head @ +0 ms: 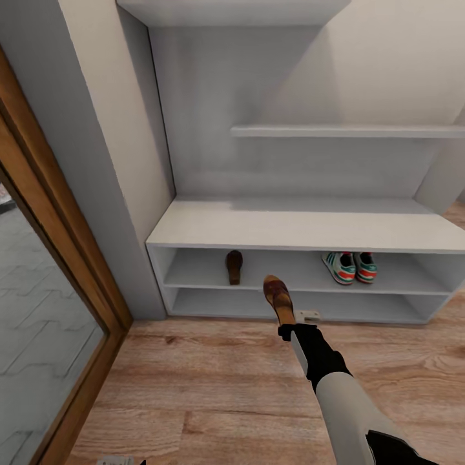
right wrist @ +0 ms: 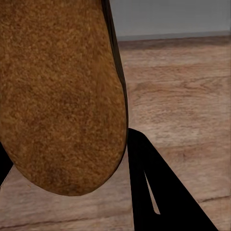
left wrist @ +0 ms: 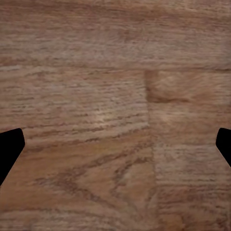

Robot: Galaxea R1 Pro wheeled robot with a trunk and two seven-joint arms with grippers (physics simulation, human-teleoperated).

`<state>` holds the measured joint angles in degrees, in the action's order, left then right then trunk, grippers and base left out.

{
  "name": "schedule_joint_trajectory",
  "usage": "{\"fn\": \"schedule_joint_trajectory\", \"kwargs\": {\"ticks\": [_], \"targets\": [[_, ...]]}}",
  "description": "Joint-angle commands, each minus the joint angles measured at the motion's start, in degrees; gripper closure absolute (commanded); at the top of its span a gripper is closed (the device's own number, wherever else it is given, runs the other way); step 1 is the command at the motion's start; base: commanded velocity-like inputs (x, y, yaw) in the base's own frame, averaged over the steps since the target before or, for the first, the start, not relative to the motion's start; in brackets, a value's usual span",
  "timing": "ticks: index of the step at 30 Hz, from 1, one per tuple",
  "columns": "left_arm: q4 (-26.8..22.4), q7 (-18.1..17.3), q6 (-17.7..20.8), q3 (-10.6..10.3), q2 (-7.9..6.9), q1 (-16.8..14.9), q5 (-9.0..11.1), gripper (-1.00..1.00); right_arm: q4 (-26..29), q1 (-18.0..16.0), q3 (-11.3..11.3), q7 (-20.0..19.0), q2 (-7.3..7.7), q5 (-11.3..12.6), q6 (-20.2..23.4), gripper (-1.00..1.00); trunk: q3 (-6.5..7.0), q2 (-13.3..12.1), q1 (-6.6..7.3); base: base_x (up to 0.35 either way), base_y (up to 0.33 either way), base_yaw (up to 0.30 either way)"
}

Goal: Pick up the two gym shoes and the two sandals from the corridor floor and place them onto the hallstand (shoe rack) in the corridor, making sure they are on the rack and not on the floor. Arrange them so the two gym shoes are next to each other and the two sandals are next to each other.

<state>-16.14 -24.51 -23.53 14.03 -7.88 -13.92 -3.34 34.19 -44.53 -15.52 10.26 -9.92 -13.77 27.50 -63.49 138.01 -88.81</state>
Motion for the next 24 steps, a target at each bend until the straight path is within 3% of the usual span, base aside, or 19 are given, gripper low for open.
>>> {"fn": "schedule_joint_trajectory", "kwargs": {"ticks": [1,24], "targets": [[0.07,-0.37,-0.17,0.48,0.02,-0.05,-0.35,-1.00,0.09,-0.03,-0.30,-0.06,-0.08,-0.37,0.27,1.00,-0.07,0.02,-0.01,0.291,0.000,0.000],[0.15,-0.41,-0.20,0.47,0.05,-0.03,-0.43,-1.00,0.00,0.05,-0.21,-0.06,-0.08,-0.47,0.19,1.00,-0.09,0.02,-0.01,0.332,0.000,0.000]]}}
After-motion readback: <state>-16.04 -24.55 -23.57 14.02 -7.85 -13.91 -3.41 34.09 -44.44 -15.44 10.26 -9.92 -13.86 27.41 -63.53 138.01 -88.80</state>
